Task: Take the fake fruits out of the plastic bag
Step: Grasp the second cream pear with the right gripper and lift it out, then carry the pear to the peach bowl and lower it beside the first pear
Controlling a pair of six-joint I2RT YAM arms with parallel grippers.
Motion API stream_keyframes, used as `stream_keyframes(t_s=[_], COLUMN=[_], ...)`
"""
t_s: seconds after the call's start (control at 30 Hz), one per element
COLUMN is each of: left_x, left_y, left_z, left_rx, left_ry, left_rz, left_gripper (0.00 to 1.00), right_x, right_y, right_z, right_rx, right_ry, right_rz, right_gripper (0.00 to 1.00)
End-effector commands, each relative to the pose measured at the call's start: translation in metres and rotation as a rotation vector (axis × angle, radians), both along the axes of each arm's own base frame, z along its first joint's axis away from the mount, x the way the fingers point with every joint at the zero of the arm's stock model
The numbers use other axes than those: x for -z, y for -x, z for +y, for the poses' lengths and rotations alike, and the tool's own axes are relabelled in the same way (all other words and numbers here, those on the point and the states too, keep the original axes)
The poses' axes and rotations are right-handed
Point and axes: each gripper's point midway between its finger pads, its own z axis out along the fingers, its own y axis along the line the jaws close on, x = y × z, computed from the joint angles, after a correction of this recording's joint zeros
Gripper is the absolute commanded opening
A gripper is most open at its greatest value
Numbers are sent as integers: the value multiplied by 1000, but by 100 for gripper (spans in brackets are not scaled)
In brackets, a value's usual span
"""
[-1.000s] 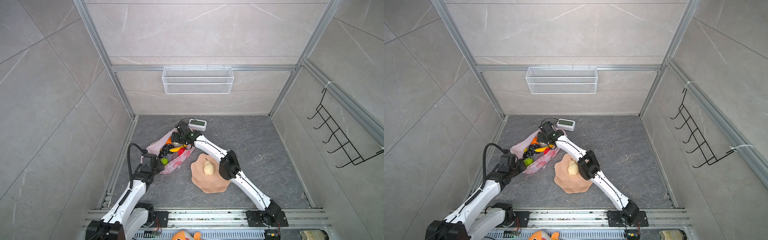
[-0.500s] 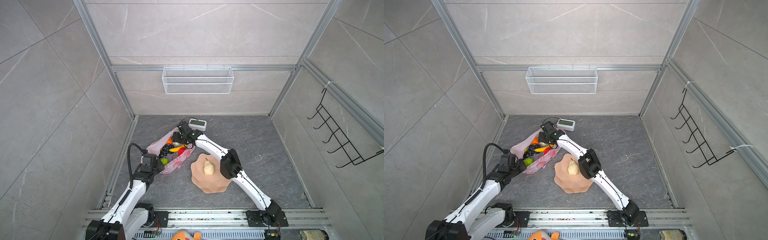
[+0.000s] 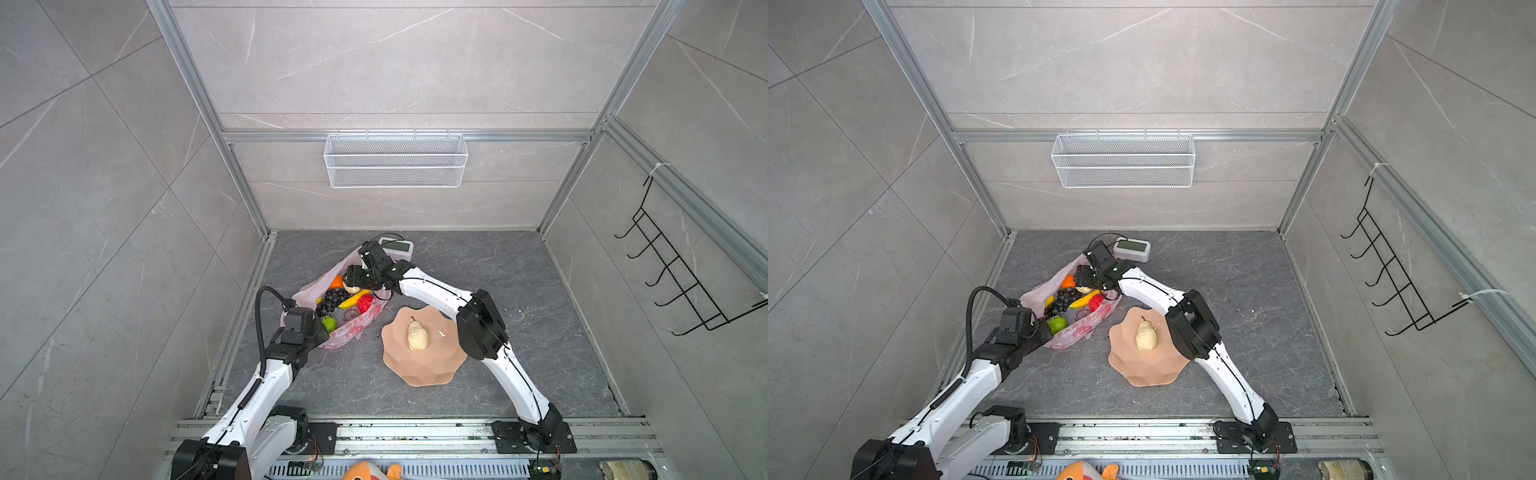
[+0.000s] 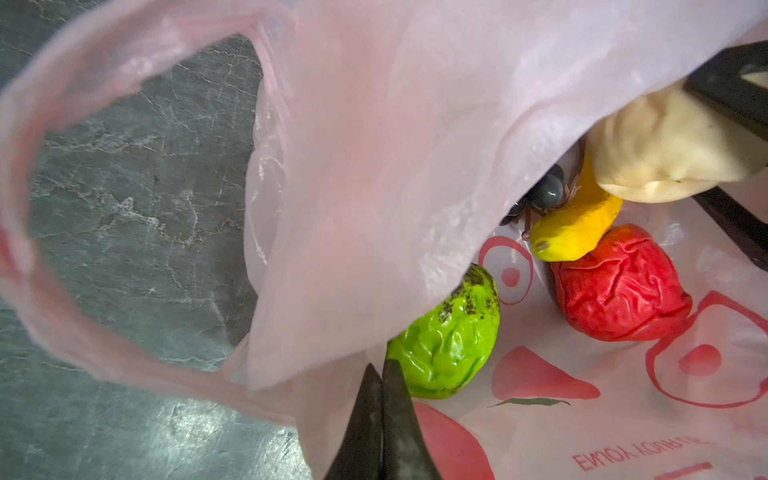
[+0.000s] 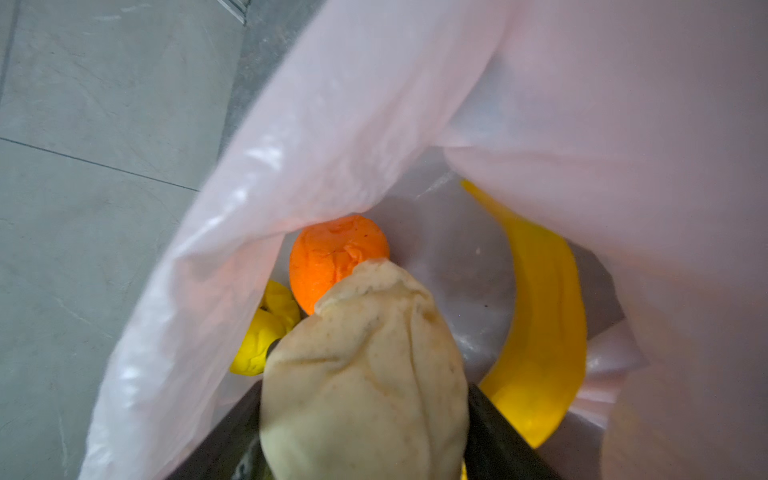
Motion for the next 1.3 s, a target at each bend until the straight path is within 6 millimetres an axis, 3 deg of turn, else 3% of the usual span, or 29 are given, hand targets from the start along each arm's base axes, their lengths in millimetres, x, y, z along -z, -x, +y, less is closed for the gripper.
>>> stream_keyframes(t_s=[0.0, 0.27, 0.53, 0.77, 1.03, 1.27], left_x=[-4, -3, -4, -5, -5, -5], left_y=[-5, -6, -7, -7, -6, -6], left_z=[-2, -3, -4, -4, -4, -3], left_rx=[19, 22, 29, 26, 27, 23], left_ry=[-7, -6, -1, -5, -7, -7], left_rz=[-23, -17, -21, -23, -22, -24], left_gripper=[0, 0, 0, 0, 0, 0], right_x=[-44, -70, -86, -76, -57, -43], right_y=[8, 42, 85, 122, 144, 165], right_z=[1, -27, -77, -136, -199, -239], right_rx=[-27, -42, -32, 53, 174, 233], right_ry=[-79, -104, -68, -7, 114, 167], right_rz=[-87, -161, -275, -382, -403, -364], right_gripper=[68, 68, 67, 67, 65, 66])
